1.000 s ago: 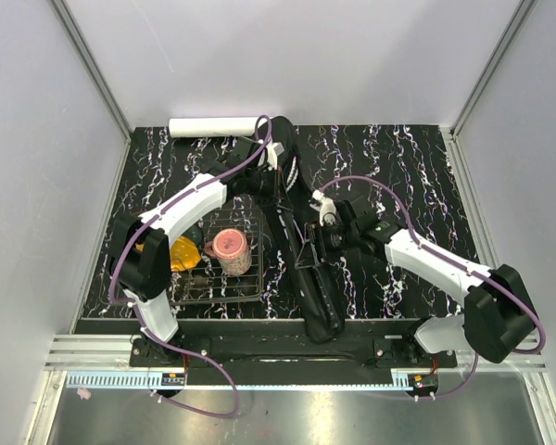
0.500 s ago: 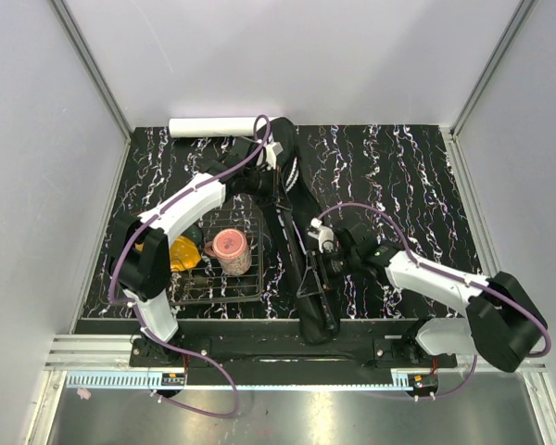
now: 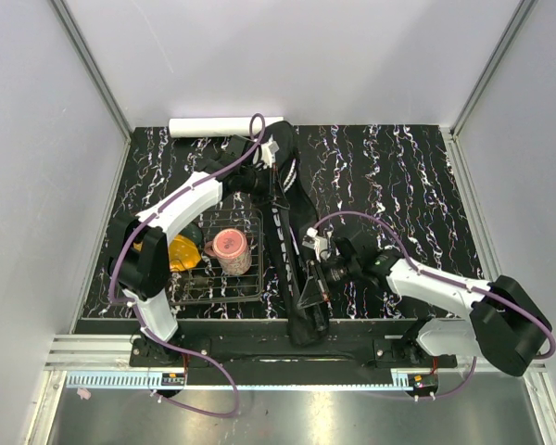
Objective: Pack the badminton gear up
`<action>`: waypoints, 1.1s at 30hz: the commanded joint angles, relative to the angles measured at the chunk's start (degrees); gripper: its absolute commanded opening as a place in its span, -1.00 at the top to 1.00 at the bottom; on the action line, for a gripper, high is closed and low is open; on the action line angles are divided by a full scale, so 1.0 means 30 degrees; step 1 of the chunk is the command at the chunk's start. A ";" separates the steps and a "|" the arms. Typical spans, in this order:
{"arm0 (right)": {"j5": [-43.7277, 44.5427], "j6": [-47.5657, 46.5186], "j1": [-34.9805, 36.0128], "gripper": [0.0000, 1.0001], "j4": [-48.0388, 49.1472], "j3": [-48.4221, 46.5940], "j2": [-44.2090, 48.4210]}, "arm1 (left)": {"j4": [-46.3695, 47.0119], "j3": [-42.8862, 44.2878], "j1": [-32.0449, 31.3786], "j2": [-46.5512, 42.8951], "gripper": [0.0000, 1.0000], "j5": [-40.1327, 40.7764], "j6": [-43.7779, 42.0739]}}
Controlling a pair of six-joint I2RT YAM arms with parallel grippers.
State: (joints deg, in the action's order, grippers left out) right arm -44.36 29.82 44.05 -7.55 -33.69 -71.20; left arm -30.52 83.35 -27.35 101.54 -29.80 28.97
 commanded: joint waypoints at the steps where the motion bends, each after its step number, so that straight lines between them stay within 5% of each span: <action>1: 0.0623 0.0108 0.0374 1.00 -0.1609 -0.0778 -0.0261 | 0.2294 0.0665 0.0329 -0.0183 1.00 -0.0817 -0.0223; 3: 0.3286 -0.0183 0.0404 1.00 -0.4705 -0.2094 -0.0290 | 0.2497 0.0401 0.0300 -0.0446 1.00 -0.0848 -0.0340; 5: 0.9734 -0.0127 0.0404 1.00 -0.8447 -0.3817 -0.0174 | 0.2790 -0.0300 0.0329 -0.1058 1.00 -0.0527 -0.0166; 8: 1.4077 0.0019 0.0608 1.00 -0.9582 -0.4765 0.0907 | 0.3989 -0.2026 0.0242 -0.2315 0.88 0.0265 0.0887; 16: 1.4491 -0.1531 0.0638 1.00 -0.7826 -0.5496 0.0213 | 0.6776 -0.5927 -0.1425 -0.3933 -0.11 0.1669 0.3409; 21: 1.6161 -0.2790 0.1136 1.00 -0.7883 -0.6434 -0.0379 | 0.5901 -0.6425 -0.3243 -0.4636 -0.50 0.4416 0.4430; 33: 1.4934 -0.3231 0.1545 1.00 -0.5805 -0.5177 0.0002 | 0.3289 -0.3149 -0.4973 -0.0391 -0.56 0.4249 0.6338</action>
State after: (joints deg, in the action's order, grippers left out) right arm -0.67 21.45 47.86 -33.45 -49.65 -73.01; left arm -20.05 69.32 -40.80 96.25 -17.30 45.78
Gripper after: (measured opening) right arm 0.011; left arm 0.774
